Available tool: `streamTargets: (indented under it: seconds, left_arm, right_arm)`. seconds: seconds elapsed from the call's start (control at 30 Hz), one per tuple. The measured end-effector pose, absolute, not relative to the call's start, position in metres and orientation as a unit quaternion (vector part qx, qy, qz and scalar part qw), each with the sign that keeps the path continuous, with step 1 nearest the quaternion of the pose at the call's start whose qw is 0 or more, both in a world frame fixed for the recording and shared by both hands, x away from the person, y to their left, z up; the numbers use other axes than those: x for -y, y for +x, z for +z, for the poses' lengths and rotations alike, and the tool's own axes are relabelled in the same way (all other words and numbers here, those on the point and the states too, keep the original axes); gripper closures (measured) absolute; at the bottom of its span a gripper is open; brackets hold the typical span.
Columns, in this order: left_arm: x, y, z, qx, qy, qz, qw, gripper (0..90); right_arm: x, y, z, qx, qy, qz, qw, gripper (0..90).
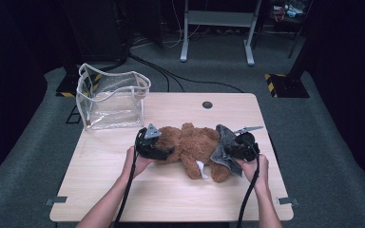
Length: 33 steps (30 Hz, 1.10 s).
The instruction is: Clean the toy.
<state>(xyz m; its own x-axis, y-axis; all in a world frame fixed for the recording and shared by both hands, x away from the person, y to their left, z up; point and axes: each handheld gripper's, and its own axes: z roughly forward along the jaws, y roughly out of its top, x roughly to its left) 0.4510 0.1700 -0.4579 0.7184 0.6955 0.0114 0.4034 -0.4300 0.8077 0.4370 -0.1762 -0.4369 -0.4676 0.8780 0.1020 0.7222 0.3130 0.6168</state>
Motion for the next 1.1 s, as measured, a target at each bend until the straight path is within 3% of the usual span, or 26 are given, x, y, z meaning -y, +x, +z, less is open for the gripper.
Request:
streamTargets:
  seconds: [0.23, 0.53, 0.7, 0.9, 1.1]
  left_arm:
    - [-0.169, 0.451, -0.459, -0.333, 0.824, 0.178, 0.422, 14.3]
    - [-0.168, 0.45, -0.459, -0.332, 0.825, 0.178, 0.422, 14.3]
    - [-0.168, 0.45, -0.458, -0.332, 0.826, 0.177, 0.421, 14.3]
    - [-0.168, 0.45, -0.458, -0.333, 0.824, 0.178, 0.421, 14.4]
    - [-0.168, 0.45, -0.458, -0.333, 0.825, 0.18, 0.42, 14.3]
  right_arm:
    - [0.158, 0.44, -0.457, -0.812, 0.495, 0.274, 0.143, 77.5]
    - [0.165, 0.426, -0.451, -0.837, 0.482, 0.225, 0.125, 78.6]
    - [0.176, 0.407, -0.452, -0.848, 0.48, 0.206, 0.088, 78.6]
    - [0.187, 0.397, -0.438, -0.822, 0.491, 0.263, 0.117, 78.3]
    - [0.165, 0.406, -0.431, -0.808, 0.482, 0.303, 0.153, 78.2]
